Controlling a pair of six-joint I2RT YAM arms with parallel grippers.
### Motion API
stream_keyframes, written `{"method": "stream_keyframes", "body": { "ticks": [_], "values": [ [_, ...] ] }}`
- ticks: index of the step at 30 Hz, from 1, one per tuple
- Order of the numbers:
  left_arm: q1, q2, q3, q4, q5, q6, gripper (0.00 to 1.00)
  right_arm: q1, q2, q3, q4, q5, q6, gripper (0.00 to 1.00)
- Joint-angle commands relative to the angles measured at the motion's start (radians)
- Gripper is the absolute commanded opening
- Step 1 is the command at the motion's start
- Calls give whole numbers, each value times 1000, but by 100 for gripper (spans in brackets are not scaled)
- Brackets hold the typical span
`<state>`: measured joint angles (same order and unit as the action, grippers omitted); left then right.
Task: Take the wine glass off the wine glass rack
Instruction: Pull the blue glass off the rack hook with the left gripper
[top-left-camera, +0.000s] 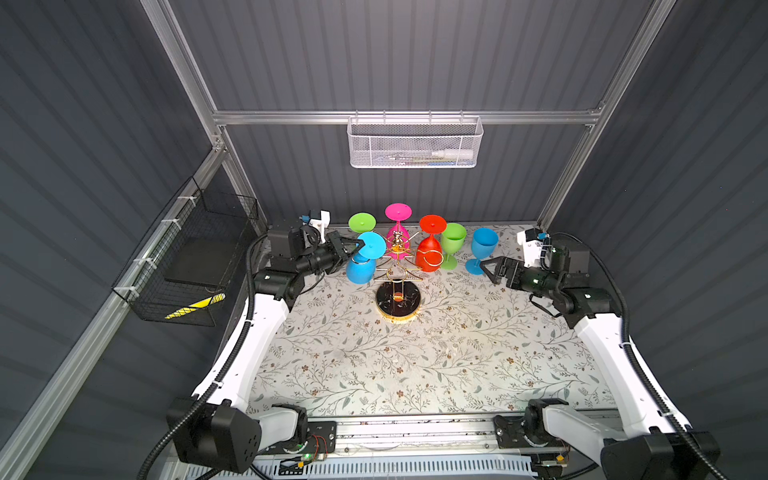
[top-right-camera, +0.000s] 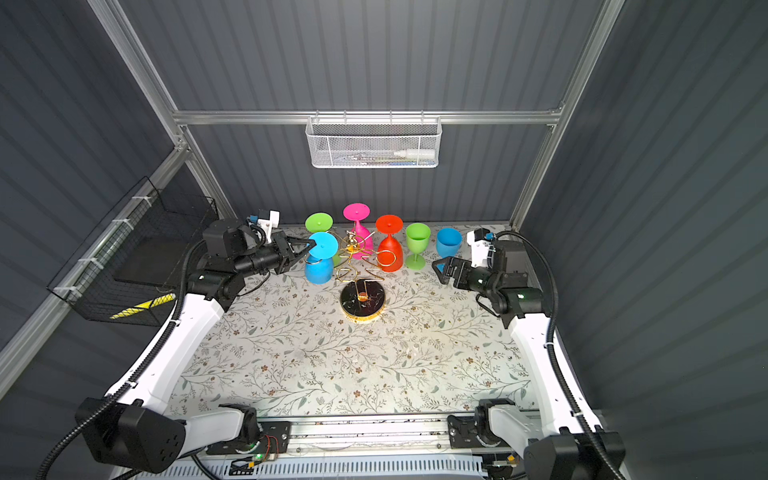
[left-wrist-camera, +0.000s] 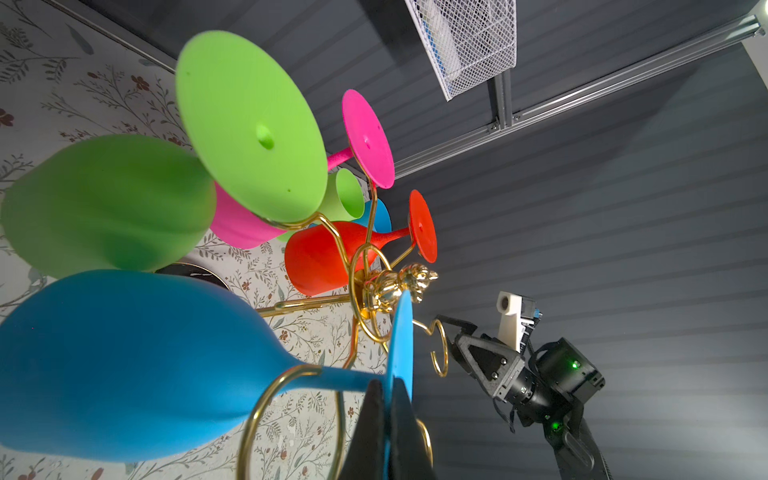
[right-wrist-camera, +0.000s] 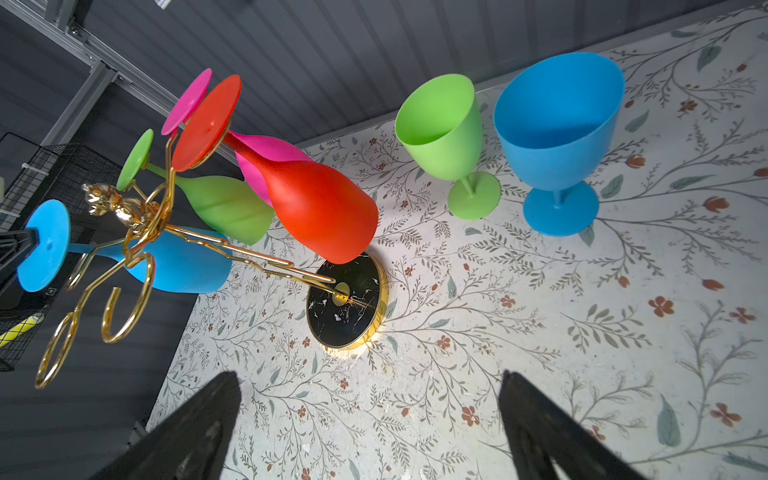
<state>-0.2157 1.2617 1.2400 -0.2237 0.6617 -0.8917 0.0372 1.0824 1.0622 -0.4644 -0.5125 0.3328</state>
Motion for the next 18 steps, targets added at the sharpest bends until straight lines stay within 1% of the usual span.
{"method": "stream_keyframes", "body": {
  "ticks": [1,12,18],
  "values": [
    [-9,8,37,2,-27,25,0,2,-16,-19,-2,3,-4,99],
    [-13,1,37,36,-100,7,0,1,-22,-22,-7,8,-9,99],
    [-13,-31,27,40,-172,7,0,2,-24,-25,-6,5,-8,99]
  ]
}}
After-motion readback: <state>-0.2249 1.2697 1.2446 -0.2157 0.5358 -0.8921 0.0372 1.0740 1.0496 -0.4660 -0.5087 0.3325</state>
